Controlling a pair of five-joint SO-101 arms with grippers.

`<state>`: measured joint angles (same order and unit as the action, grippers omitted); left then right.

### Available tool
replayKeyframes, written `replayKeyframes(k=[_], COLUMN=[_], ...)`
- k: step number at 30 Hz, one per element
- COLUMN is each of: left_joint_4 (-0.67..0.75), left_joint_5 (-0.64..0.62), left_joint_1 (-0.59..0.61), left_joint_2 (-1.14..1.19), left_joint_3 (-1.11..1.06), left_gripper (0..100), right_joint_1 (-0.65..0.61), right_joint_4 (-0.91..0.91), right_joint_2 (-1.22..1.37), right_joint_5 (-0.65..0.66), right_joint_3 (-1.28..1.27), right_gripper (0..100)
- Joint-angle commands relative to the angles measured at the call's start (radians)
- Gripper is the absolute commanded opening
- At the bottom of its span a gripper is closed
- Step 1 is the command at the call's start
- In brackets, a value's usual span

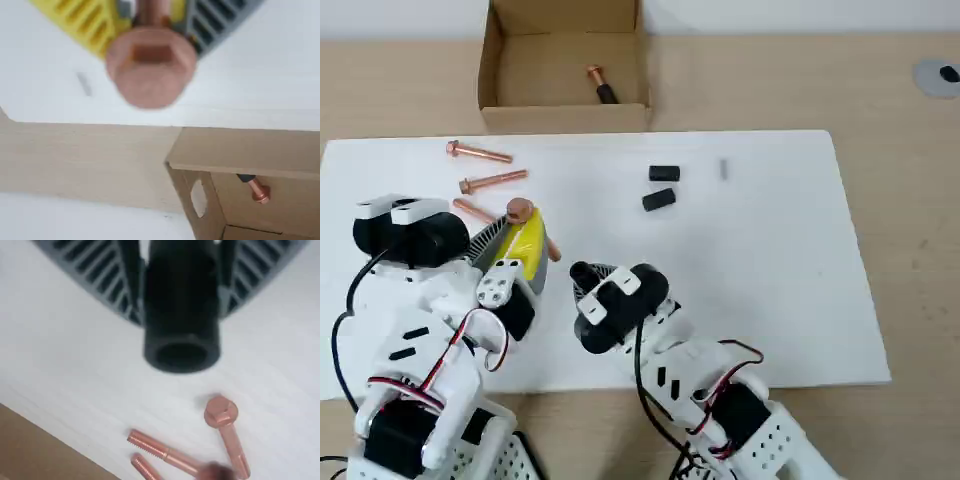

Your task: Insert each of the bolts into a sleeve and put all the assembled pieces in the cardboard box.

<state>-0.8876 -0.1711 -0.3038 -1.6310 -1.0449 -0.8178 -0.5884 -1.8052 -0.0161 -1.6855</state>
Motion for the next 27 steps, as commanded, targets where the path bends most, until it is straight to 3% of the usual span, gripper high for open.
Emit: replayKeyframes(k=[1, 14, 19, 27], left_joint_4=[0.006, 0.04, 0.046, 0.127], left_joint_5=[-0.044, -0.058, -0.057, -0.054], left_joint_1=[-0.018, -0.086, -0.081, -0.08], left_joint_2=[-0.007, -0.01, -0.01, -0.01], left_joint_3=[0.051, -0.014, -0.02, -0.017], left_gripper=[1, 1, 1, 1], right_joint_1=[-0.01, -0.008, 0.039, 0.073], right_joint_4=[0.028, 0.029, 0.091, 0.146], right_joint_2=[-0.162, -0.163, -0.163, -0.156], right_joint_5=[0.0, -0.003, -0.115, -0.17], right_joint_3=[0.001, 0.002, 0.002, 0.001], right_gripper=[0.9, 0.9, 0.9, 0.9])
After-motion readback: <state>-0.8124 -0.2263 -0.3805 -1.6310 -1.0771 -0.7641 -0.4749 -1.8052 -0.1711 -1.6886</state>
